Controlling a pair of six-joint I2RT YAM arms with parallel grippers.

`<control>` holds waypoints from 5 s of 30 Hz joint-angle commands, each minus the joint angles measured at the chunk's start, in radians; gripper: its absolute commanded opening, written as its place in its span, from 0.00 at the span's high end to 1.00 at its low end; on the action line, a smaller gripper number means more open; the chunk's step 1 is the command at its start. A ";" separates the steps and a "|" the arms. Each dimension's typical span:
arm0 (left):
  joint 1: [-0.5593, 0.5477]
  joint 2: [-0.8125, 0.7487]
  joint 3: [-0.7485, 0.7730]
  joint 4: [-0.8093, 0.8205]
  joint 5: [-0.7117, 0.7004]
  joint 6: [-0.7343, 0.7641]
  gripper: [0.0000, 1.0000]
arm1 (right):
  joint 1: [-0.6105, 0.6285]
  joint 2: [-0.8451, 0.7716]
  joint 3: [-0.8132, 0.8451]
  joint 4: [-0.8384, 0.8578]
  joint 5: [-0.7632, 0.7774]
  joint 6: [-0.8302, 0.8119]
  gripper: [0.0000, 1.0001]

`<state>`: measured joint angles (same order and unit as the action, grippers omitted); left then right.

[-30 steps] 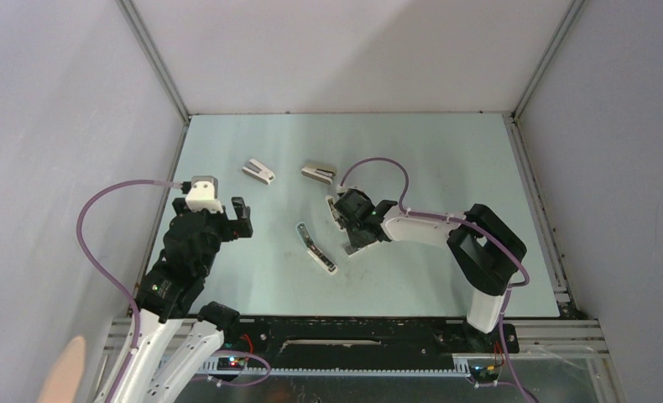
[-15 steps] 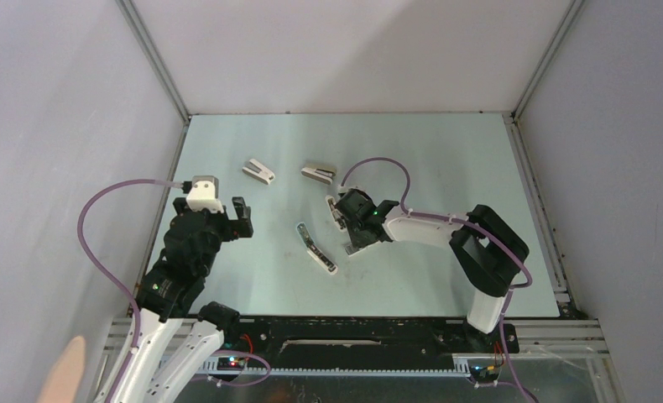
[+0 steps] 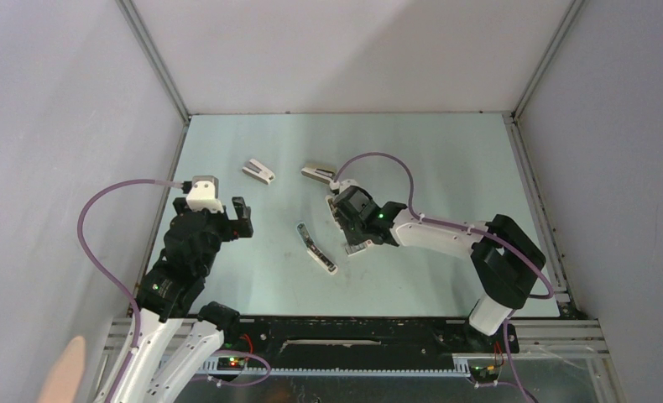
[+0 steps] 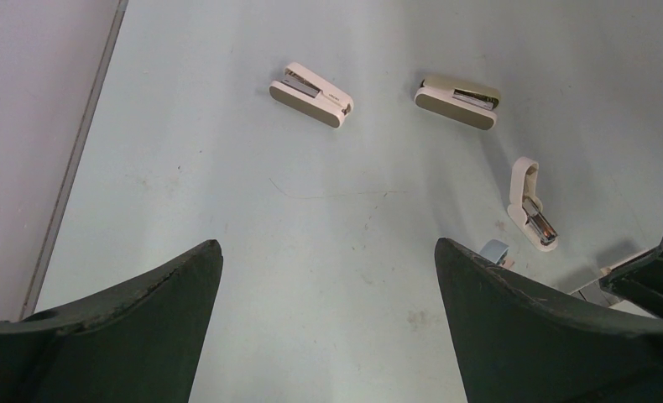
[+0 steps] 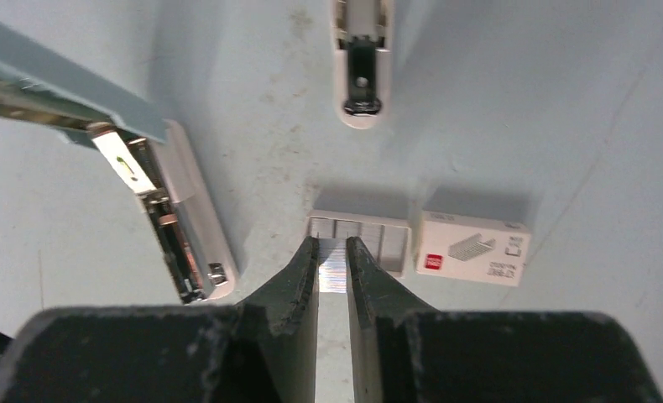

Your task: Load the staples into the stapler

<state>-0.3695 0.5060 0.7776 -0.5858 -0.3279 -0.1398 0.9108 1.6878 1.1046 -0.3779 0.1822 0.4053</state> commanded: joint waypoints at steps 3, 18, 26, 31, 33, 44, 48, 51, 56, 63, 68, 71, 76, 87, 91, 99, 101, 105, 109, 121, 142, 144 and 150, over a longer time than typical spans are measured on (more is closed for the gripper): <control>0.013 -0.007 -0.005 0.031 -0.004 -0.004 0.00 | 0.084 -0.011 0.005 0.142 -0.044 -0.064 0.86; 0.017 -0.014 -0.006 0.033 -0.010 -0.007 0.00 | 0.174 0.088 0.005 0.265 -0.076 -0.100 0.86; 0.020 -0.011 -0.007 0.033 -0.011 -0.007 0.00 | 0.178 0.104 0.005 0.257 -0.049 -0.131 0.86; 0.020 -0.012 -0.008 0.034 -0.009 -0.008 0.00 | 0.184 0.111 0.005 0.255 -0.038 -0.143 0.86; 0.020 -0.011 -0.008 0.035 -0.008 -0.007 0.00 | 0.186 0.112 0.004 0.256 -0.043 -0.144 0.86; 0.021 -0.004 -0.008 0.035 -0.003 -0.007 0.00 | 0.187 0.117 0.004 0.255 -0.046 -0.152 0.86; 0.021 -0.004 -0.008 0.037 -0.004 -0.007 0.00 | 0.187 0.121 0.005 0.253 -0.044 -0.153 0.86; 0.023 -0.003 -0.008 0.036 -0.004 -0.007 0.00 | 0.188 0.122 0.004 0.255 -0.046 -0.152 0.86; 0.022 -0.001 -0.009 0.036 -0.004 -0.007 0.00 | 0.188 0.121 0.005 0.247 -0.042 -0.150 0.87; 0.023 0.000 -0.009 0.036 -0.003 -0.007 0.00 | 0.188 0.126 0.005 0.231 -0.029 -0.148 0.87; 0.024 0.002 -0.009 0.037 0.001 -0.007 0.00 | 0.190 0.127 0.004 0.232 -0.024 -0.145 0.87; 0.024 0.002 -0.009 0.037 0.000 -0.007 0.00 | 0.189 0.119 -0.010 0.249 -0.025 -0.147 0.87; 0.026 0.002 -0.011 0.040 0.005 -0.006 0.00 | 0.190 0.107 -0.029 0.262 -0.045 -0.165 0.85; 0.027 -0.004 -0.012 0.042 0.019 -0.004 0.00 | 0.190 0.077 -0.049 0.257 -0.038 -0.181 0.77; 0.027 -0.006 -0.013 0.044 0.023 -0.003 0.00 | 0.189 0.055 -0.049 0.254 -0.026 -0.191 0.67; 0.027 -0.006 -0.014 0.046 0.026 -0.003 0.00 | 0.178 0.012 -0.048 0.293 -0.017 -0.203 0.57; 0.029 -0.006 -0.013 0.044 0.025 -0.003 0.00 | 0.157 0.012 -0.048 0.316 -0.030 -0.197 0.57; 0.029 -0.006 -0.014 0.045 0.023 -0.003 0.00 | 0.124 0.029 -0.046 0.350 -0.054 -0.194 0.57; 0.029 -0.001 -0.014 0.046 0.026 -0.003 0.00 | 0.117 0.059 -0.015 0.352 -0.058 -0.208 0.57; 0.030 0.002 -0.012 0.047 0.030 -0.003 0.00 | 0.118 0.117 -0.005 0.347 -0.086 -0.205 0.57; 0.034 0.011 -0.012 0.047 0.027 -0.003 0.00 | 0.147 0.068 -0.023 0.231 -0.054 -0.212 0.57; 0.035 0.011 -0.012 0.047 0.027 -0.003 0.00 | 0.147 0.057 -0.031 0.225 -0.051 -0.211 0.57; 0.036 0.027 -0.011 0.044 0.024 -0.009 0.00 | 0.143 -0.017 -0.083 0.254 -0.062 -0.216 0.57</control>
<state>-0.3435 0.5171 0.7773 -0.5690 -0.3092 -0.1402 1.0527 1.7626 1.0515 -0.1528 0.1127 0.2043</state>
